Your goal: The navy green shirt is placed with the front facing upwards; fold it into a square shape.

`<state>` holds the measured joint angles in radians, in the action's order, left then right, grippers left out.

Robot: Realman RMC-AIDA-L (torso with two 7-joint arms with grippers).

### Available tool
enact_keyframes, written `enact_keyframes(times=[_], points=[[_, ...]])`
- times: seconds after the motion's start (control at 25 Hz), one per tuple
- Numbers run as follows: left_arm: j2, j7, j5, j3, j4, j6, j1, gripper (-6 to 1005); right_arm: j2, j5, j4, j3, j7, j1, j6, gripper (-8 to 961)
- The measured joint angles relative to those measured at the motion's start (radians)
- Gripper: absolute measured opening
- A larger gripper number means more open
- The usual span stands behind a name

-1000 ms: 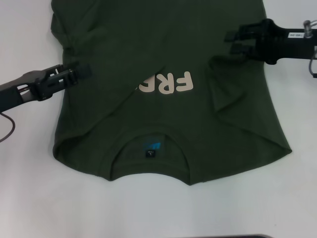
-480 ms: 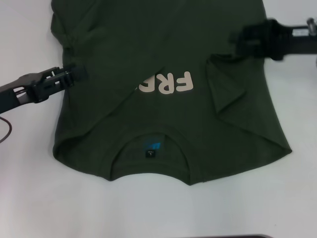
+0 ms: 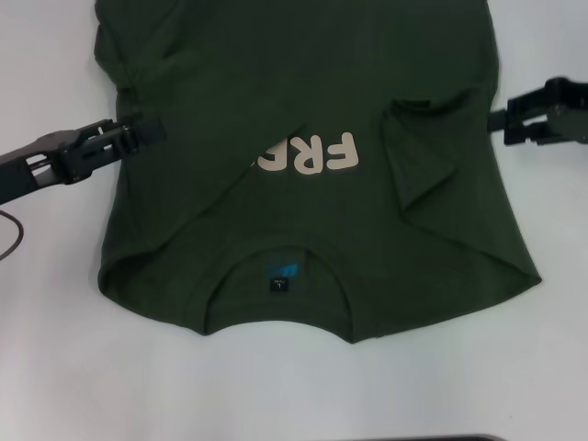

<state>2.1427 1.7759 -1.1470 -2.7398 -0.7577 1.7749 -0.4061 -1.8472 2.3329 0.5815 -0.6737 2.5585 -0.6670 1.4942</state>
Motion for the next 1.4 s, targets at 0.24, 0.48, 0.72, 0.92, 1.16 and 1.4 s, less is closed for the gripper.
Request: enact_keyframes(times=[0.24,0.48,0.72,0.92,1.16,1.4], points=[[-0.009,0.029,-0.016,0.000,-0.002,-0.005,-0.001,583,-0.038,0.064,0.004,-0.083,0.001,-0.031,-0.039,426],[-0.020,0.050,-0.036,-0.011,-0.001,-0.005,0.008,583,-0.070,0.094,-0.007,-0.087,0.009,-0.054,-0.083,426],[-0.019,0.050,-0.041,-0.014,0.000,-0.004,0.012,583,-0.092,0.095,-0.010,-0.091,0.011,-0.055,-0.121,426],[-0.018,0.051,-0.042,-0.014,0.000,-0.004,0.009,583,-0.107,0.097,-0.012,-0.123,0.012,-0.056,-0.144,425],[-0.016,0.051,-0.042,-0.014,0.000,-0.009,0.008,582,-0.107,0.097,-0.013,-0.156,0.032,-0.055,-0.152,425],[-0.014,0.051,-0.042,-0.014,0.000,-0.012,0.007,583,-0.102,0.097,-0.011,-0.150,0.039,-0.051,-0.152,425]])
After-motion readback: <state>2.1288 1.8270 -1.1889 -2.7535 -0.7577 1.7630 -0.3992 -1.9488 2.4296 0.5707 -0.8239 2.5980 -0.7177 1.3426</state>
